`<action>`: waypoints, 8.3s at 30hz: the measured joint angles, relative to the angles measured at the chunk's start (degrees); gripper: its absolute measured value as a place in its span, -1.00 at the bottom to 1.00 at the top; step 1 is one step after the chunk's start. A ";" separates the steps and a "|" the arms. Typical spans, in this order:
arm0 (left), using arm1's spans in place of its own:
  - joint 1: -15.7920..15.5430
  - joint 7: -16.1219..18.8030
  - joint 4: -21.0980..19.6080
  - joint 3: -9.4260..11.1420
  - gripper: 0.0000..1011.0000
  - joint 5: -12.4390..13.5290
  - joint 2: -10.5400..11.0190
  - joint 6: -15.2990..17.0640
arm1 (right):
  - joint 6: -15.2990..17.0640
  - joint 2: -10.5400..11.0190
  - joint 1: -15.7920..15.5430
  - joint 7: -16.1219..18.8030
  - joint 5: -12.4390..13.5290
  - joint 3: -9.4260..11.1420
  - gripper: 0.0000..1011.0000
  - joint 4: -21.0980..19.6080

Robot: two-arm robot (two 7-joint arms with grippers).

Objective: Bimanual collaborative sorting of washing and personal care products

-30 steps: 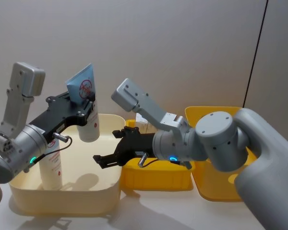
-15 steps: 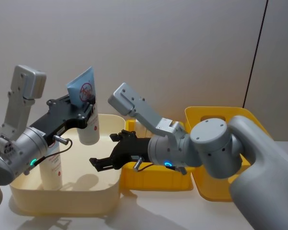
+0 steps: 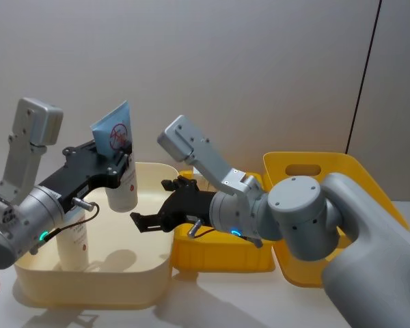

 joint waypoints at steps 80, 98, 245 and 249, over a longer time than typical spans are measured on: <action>2.42 0.85 -2.42 0.04 -0.46 0.29 -0.16 1.33 | -1.47 -7.95 2.28 -3.12 1.15 1.47 0.98 9.59; 2.82 0.92 -4.06 -0.03 -0.46 0.33 0.39 1.82 | -2.43 -10.07 3.90 -3.32 1.81 1.95 0.91 13.18; 2.91 0.92 -4.53 -0.02 0.98 0.32 0.54 1.94 | 29.75 -5.15 35.95 -1.91 -8.66 1.62 0.65 48.26; 2.91 0.92 -4.53 -0.02 0.98 0.32 0.54 1.94 | 29.12 -5.71 36.81 -1.24 -8.82 1.07 0.86 50.20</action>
